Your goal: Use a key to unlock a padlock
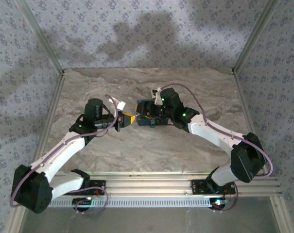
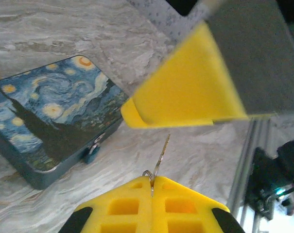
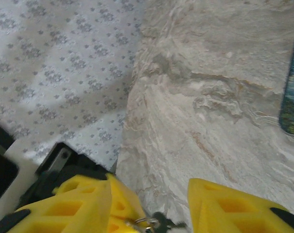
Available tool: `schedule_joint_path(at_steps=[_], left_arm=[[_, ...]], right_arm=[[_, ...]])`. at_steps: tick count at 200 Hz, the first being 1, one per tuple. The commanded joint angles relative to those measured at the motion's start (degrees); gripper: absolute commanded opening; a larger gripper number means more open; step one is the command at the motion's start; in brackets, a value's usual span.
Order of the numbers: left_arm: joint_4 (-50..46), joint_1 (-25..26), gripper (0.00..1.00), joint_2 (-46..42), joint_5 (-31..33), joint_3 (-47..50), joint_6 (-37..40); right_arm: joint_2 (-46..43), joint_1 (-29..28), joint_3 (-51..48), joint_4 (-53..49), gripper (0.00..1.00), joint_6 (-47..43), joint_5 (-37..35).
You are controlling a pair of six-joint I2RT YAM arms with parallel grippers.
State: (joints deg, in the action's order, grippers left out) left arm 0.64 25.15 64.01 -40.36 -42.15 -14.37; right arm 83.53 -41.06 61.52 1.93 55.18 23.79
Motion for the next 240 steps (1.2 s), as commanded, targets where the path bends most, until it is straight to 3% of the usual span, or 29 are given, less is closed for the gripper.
schedule_joint_path(at_steps=[1, 23, 85, 117, 138, 186, 197, 205, 220, 240], left_arm=[[9.5, -2.3, 0.00, 3.1, -10.0, 0.8, -11.7], [15.0, -3.4, 0.00, 4.2, -12.7, 1.9, -18.0], [18.7, -3.8, 0.00, 4.1, -14.9, 1.0, -24.4], [18.6, -3.9, 0.00, 4.0, -15.0, 1.0, -25.0], [18.6, -4.0, 0.00, 4.0, -15.1, 1.0, -25.4], [18.4, -4.0, 0.00, 3.8, -16.0, 0.9, -24.2], [16.1, -4.1, 0.29, 3.2, -16.5, 0.5, -21.8], [13.9, -4.3, 0.40, 2.4, -17.0, 0.0, -19.7], [12.0, -5.3, 0.47, 0.8, -17.5, 0.0, -17.4], [11.4, -6.2, 0.48, -1.0, -18.4, 0.3, -14.9]], right_arm=[[-0.7, -0.1, -0.3, 6.0, 0.42, -3.5, 2.1], [-1.9, 0.1, -0.9, 6.6, 0.35, -5.1, 2.2], [-3.6, 0.2, -1.7, 4.7, 0.32, -8.2, 1.8], [-4.0, 0.3, -2.1, 6.0, 0.09, -8.2, 2.1], [-4.0, 0.2, -2.1, 6.2, 0.00, -8.2, 2.2], [-4.0, 0.4, -0.8, 3.7, 0.00, -11.5, 3.4], [-3.9, 0.6, 1.0, 0.1, 0.00, -14.2, 3.9], [-3.8, 0.9, 2.8, -3.8, 0.00, -16.9, 4.2], [-3.3, 1.2, 6.3, -11.4, 0.00, -22.8, 5.0], [-2.0, 1.4, 11.7, -19.6, 0.00, -28.7, 6.7]])
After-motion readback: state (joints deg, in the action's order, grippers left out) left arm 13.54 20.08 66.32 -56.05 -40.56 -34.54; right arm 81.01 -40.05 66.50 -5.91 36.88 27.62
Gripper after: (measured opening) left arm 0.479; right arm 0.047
